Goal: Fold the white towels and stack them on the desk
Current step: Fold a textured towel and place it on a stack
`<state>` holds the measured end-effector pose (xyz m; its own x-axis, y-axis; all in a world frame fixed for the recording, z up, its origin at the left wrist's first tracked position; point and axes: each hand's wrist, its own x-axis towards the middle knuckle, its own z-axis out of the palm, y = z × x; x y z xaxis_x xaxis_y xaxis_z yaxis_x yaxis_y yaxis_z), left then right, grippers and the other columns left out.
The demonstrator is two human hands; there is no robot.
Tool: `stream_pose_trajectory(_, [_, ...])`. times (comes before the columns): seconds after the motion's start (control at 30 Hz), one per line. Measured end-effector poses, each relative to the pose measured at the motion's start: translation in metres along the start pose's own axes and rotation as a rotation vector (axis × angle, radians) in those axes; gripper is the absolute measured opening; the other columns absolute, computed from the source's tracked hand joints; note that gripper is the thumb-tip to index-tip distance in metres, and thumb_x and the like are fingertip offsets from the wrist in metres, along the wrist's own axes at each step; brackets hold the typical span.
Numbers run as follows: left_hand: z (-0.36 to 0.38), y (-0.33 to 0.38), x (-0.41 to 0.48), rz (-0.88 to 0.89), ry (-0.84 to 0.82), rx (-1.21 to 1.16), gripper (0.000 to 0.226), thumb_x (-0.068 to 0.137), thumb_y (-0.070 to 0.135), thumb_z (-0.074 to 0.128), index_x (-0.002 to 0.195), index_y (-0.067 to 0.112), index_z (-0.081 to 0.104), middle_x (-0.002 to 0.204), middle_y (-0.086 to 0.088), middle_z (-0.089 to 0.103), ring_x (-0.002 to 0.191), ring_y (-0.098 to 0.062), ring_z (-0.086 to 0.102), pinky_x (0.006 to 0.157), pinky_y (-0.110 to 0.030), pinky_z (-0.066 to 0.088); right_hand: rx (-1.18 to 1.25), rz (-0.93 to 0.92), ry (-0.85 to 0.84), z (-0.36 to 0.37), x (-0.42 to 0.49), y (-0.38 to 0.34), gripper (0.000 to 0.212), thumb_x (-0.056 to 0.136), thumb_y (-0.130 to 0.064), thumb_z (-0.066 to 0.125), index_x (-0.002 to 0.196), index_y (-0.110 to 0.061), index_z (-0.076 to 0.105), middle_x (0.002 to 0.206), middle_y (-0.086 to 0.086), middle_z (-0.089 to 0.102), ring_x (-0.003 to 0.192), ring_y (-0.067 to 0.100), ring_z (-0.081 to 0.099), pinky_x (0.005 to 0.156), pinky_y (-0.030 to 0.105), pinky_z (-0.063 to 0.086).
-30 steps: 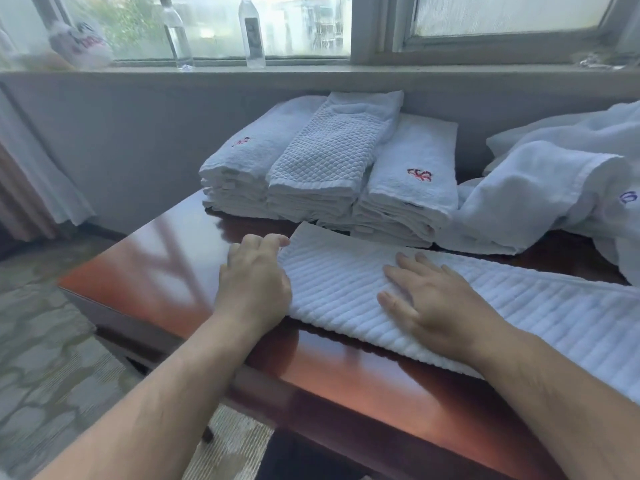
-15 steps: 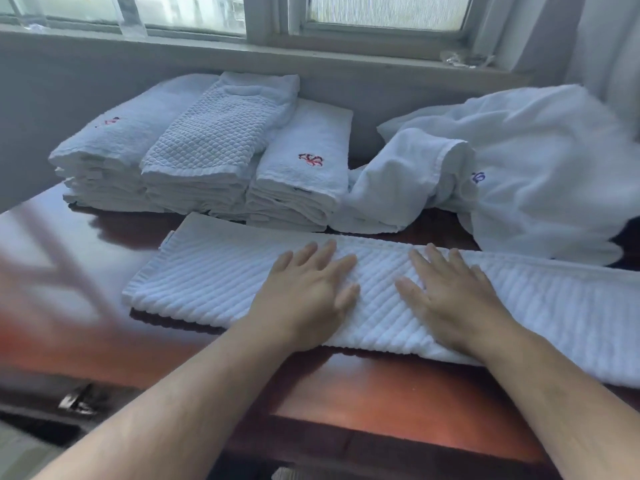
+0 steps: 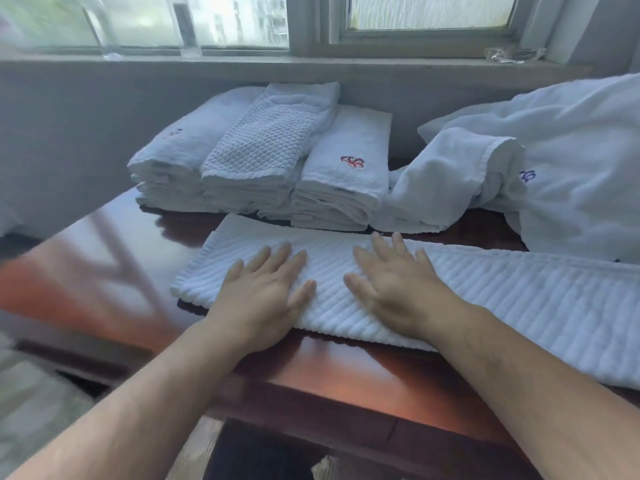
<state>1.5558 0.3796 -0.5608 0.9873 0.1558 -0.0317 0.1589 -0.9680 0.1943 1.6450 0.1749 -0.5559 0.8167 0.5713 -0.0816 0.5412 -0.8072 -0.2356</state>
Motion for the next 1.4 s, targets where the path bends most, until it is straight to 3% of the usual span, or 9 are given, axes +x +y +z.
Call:
stream_pose_trajectory(0.2, [-0.013,-0.048,-0.007,-0.444,0.056,-0.017,0.061,0.100,0.059,0.021,0.157,0.039,0.015,0.166,-0.007,0.016,0.149,-0.034,0.020,0.120,-0.052,0.019,-0.039,-0.095,0.013,0.013,0.003,-0.016,0.077,0.092,-0.070,0.004,0.160,-0.036,0.003,0.169,-0.001,-0.013,0.154,0.023,-0.019,0.124,0.046,-0.010])
stream_pose_trajectory(0.47, [-0.040,-0.053,0.005,-0.475,0.089,-0.206,0.069,0.092,0.050,0.060,0.150,0.021,0.034,0.146,-0.013,0.049,0.133,-0.035,0.043,0.109,-0.043,0.039,-0.047,-0.086,0.019,0.014,0.003,-0.016,0.079,0.089,-0.072,0.003,0.160,-0.038,0.002,0.170,-0.003,-0.012,0.155,0.021,-0.018,0.125,0.044,-0.010])
stream_pose_trajectory(0.7, [-0.072,-0.067,0.013,-0.655,-0.051,-0.482,0.066,0.073,0.045,0.078,0.122,0.009,0.052,0.098,-0.008,0.067,0.069,-0.023,0.057,0.049,-0.026,0.040,-0.013,-0.089,0.035,0.015,0.001,-0.015,0.084,0.084,-0.074,0.001,0.160,-0.038,0.004,0.170,-0.007,-0.010,0.155,0.017,-0.016,0.122,0.040,-0.011])
stream_pose_trajectory(0.8, [-0.070,-0.069,0.013,-0.627,-0.013,-0.565,0.076,0.073,0.042,0.074,0.135,0.009,0.044,0.110,-0.010,0.066,0.082,-0.024,0.063,0.060,-0.031,0.051,-0.009,-0.090,0.040,0.015,0.002,-0.014,0.081,0.086,-0.073,0.004,0.160,-0.039,0.005,0.169,-0.007,-0.010,0.155,0.016,-0.015,0.122,0.039,-0.011])
stream_pose_trajectory(0.9, [-0.054,-0.074,0.004,-0.511,0.324,-0.912,0.093,0.083,0.018,0.074,0.157,0.022,0.018,0.114,-0.008,0.063,0.100,-0.028,0.068,0.087,-0.045,0.058,0.024,-0.086,0.061,0.014,0.000,-0.014,0.075,0.092,-0.070,0.010,0.160,-0.039,0.012,0.170,-0.008,-0.004,0.156,0.015,-0.011,0.123,0.038,-0.009])
stream_pose_trajectory(1.0, [-0.036,-0.072,-0.013,-0.476,0.549,-1.382,0.088,0.087,0.004,0.074,0.157,0.016,0.022,0.112,-0.010,0.066,0.094,-0.025,0.071,0.075,-0.039,0.061,0.109,-0.073,0.091,0.010,0.000,-0.014,0.064,0.098,-0.063,0.019,0.157,-0.039,0.027,0.169,-0.010,0.008,0.156,0.012,-0.002,0.125,0.037,-0.002])
stream_pose_trajectory(1.13, [-0.025,-0.055,-0.026,-0.473,0.368,-1.793,0.034,0.088,0.008,0.070,0.119,-0.005,0.064,0.104,-0.019,0.075,0.076,-0.024,0.076,0.053,-0.026,0.057,0.206,-0.048,0.079,0.003,0.001,-0.015,0.057,0.101,-0.059,0.027,0.153,-0.038,0.039,0.168,-0.011,0.018,0.155,0.011,0.004,0.126,0.037,0.004])
stream_pose_trajectory(1.3, [-0.016,-0.030,-0.020,-0.294,0.363,-1.334,0.036,0.071,0.019,0.081,0.099,-0.002,0.071,0.098,-0.012,0.075,0.087,-0.027,0.073,0.078,-0.052,0.061,0.326,-0.049,0.090,-0.004,-0.001,-0.014,0.049,0.103,-0.054,0.037,0.146,-0.035,0.051,0.164,-0.009,0.031,0.153,0.008,0.015,0.125,0.034,0.011])
stream_pose_trajectory(1.4, [-0.008,-0.015,-0.017,-0.278,0.396,-1.214,0.038,0.080,0.041,0.066,0.098,0.008,0.071,0.100,-0.002,0.072,0.096,-0.021,0.065,0.093,-0.046,0.054,0.370,-0.068,0.098,-0.004,-0.003,-0.011,0.044,0.103,-0.052,0.041,0.141,-0.036,0.056,0.162,-0.010,0.032,0.153,0.007,0.016,0.125,0.032,0.013])
